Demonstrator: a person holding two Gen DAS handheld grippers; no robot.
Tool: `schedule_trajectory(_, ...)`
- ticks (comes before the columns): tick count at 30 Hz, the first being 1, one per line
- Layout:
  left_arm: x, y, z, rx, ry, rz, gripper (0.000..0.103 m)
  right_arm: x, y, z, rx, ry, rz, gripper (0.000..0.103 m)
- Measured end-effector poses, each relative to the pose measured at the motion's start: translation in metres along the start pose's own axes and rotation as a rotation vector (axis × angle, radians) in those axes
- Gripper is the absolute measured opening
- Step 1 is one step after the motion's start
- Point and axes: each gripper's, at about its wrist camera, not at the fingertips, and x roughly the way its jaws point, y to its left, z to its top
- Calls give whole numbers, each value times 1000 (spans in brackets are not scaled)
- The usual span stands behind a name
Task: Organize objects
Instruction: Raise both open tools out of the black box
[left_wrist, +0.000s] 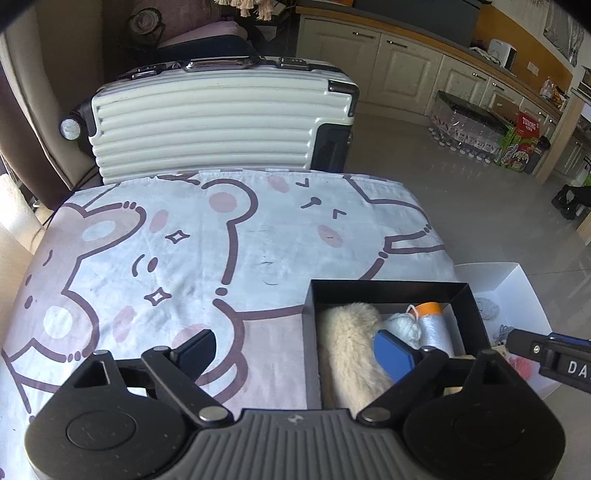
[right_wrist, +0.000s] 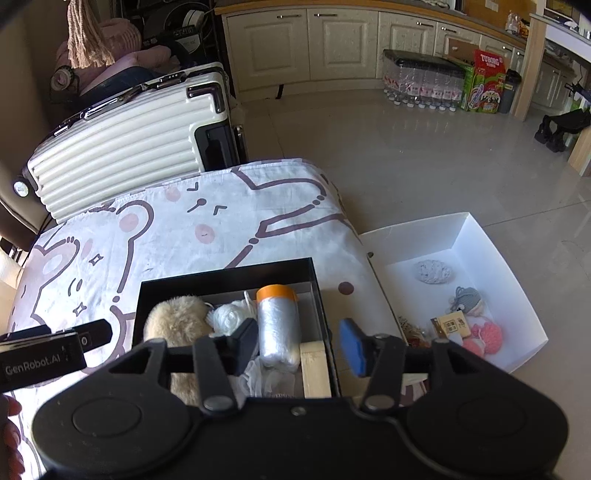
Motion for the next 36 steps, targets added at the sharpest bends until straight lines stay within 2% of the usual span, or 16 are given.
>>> schedule_trajectory(2,-3,1,-2,20,-5,21,99,-5,0,-2,-5,-14,-6,64)
schedule_trajectory(7,-10,2,-6,43,-9,48,103,-15,-1,-7,-21,-27,-31,76)
schedule_trajectory(14,-25,1,-12,63,-15,61,103,-31,-3,-17,-48,-54,-69,101)
schedule_trajectory(26,-53,3,-26,82,-15,92,103,-56,-8,-34,-57,-58,-100,103)
schedule_trajectory(36,-69,1,-37,91,-8,60,103,-74,-11,-47,-62,-40,-114,103)
